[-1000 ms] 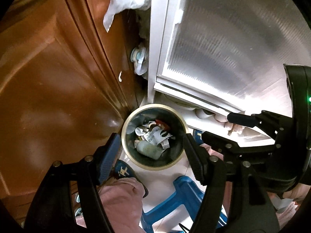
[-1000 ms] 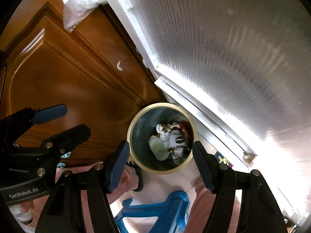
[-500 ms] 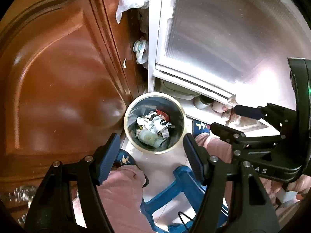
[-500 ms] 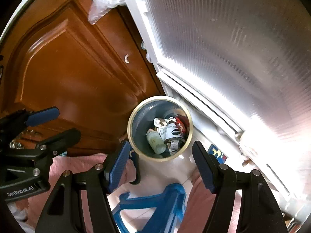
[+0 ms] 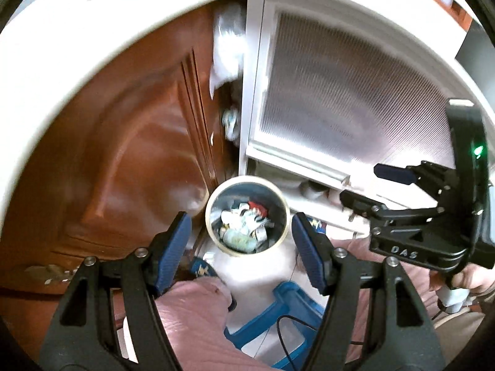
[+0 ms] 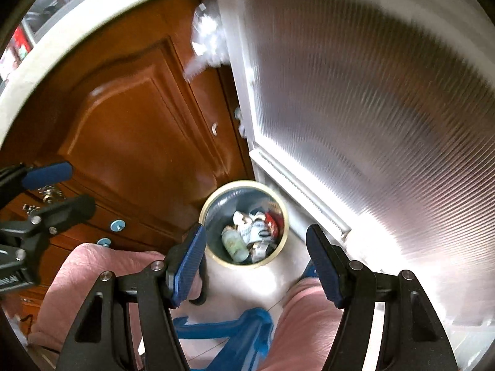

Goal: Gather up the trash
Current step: 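Raise both empty tools back toward the counter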

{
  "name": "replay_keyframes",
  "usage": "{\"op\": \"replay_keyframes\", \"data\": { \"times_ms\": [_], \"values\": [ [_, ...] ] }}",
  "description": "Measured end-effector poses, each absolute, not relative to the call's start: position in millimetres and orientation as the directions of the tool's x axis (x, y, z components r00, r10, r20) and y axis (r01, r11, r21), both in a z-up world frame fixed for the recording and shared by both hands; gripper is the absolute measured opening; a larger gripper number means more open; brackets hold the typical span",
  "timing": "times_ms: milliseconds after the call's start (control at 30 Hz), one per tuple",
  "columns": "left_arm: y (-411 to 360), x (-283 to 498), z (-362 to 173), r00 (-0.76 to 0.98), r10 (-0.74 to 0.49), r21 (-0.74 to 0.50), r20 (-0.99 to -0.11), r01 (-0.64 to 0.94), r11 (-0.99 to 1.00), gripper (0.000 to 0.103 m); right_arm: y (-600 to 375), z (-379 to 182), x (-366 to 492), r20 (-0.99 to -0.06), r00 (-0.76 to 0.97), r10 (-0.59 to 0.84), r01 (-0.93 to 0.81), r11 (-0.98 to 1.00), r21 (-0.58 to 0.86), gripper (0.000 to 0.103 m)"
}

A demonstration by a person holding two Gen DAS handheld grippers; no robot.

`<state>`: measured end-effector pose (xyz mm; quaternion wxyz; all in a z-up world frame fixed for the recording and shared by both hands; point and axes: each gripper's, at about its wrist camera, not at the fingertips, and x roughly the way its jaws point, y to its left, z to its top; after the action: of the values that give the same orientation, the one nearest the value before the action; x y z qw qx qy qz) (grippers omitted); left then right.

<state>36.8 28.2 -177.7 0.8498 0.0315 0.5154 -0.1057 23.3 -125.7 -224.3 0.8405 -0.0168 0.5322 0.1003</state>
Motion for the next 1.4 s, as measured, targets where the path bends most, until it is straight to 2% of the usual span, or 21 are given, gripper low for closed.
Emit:
{"op": "replay_keyframes", "data": {
  "times_ms": [300,700,900,1133,1267,1400],
  "values": [
    [33.4,17.1,-86.7,0.628,-0.177,-0.036,-0.758,0.230,0.973,0.064,-108.5,-132.5,7.9,-0.812,0.558,0.170,-0.234,0.971,0.043,0.068],
    [43.4,27.3,16.8,0.771,-0.193,0.001,-0.607,0.244,0.970,0.070,-132.2,3.6,21.8,-0.662,0.701,0.265,-0.237,0.962,0.134,0.069],
    [42.9,56.8,57.7,0.817,-0.155,0.044,-0.556,0.215,0.976,0.070,-150.3,49.6,51.2,-0.633,0.724,0.274,-0.226,0.961,0.158,0.075],
    [39.6,123.6,87.6,0.815,-0.180,0.035,-0.550,0.238,0.971,0.070,-177.9,76.3,128.5,-0.649,0.722,0.239,-0.191,0.971,0.145,0.076],
    [27.6,179.9,89.7,0.787,-0.199,0.043,-0.584,0.275,0.961,0.070,-196.4,76.7,186.2,-0.667,0.705,0.239,-0.170,0.971,0.168,0.081],
    [10.3,245.8,79.9,0.739,-0.239,0.021,-0.630,0.323,0.946,0.070,-217.8,64.8,247.8,-0.677,0.701,0.222,-0.125,0.974,0.190,0.082]
  ]
}}
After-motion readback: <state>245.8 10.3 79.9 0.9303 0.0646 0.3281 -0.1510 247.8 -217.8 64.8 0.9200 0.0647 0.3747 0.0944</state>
